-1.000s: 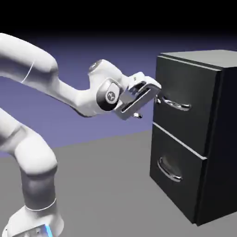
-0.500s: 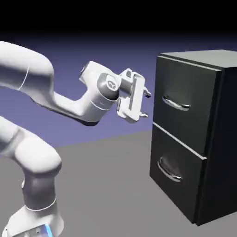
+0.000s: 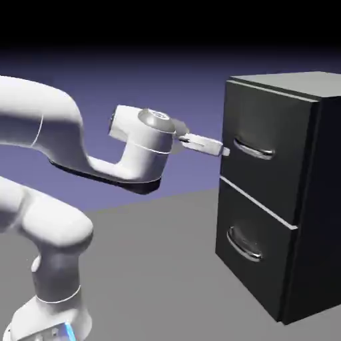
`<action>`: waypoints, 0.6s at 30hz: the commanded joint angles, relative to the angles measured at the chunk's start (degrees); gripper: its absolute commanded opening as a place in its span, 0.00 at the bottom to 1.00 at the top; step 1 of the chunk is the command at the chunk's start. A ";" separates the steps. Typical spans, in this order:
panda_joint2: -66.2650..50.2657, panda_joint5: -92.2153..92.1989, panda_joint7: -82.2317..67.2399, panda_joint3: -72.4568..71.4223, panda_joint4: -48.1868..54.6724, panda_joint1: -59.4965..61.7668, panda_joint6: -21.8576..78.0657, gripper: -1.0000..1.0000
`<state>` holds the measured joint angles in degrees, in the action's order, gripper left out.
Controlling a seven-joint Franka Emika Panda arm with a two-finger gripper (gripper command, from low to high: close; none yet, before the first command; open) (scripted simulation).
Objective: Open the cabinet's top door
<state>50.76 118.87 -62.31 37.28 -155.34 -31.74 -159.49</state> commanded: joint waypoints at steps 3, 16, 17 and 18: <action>1.14 7.48 -6.59 2.35 0.36 -1.95 0.91 0.50; 6.07 39.88 -35.15 12.50 1.90 -10.42 4.87 0.50; 6.45 42.37 -37.34 13.29 2.02 -11.07 5.18 0.50; 6.78 44.52 -39.23 13.96 2.12 -11.63 5.44 0.50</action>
<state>57.54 163.39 -101.54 51.23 -153.22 -43.36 -154.05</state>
